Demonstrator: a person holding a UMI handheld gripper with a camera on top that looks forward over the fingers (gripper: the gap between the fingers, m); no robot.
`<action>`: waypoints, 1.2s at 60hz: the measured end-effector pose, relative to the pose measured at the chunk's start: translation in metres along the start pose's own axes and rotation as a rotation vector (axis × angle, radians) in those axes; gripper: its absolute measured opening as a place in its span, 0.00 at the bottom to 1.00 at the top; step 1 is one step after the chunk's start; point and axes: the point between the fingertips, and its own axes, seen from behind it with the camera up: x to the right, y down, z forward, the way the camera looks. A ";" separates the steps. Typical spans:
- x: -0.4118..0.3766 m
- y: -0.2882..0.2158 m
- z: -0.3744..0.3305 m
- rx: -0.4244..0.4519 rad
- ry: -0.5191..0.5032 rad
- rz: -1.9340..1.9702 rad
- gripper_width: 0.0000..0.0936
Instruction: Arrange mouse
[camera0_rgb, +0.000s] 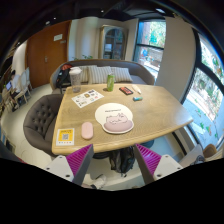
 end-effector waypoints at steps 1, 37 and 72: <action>0.000 0.000 0.000 0.001 0.001 0.001 0.91; -0.120 0.016 0.174 0.069 -0.137 0.025 0.88; -0.133 -0.028 0.220 0.125 -0.291 -0.002 0.41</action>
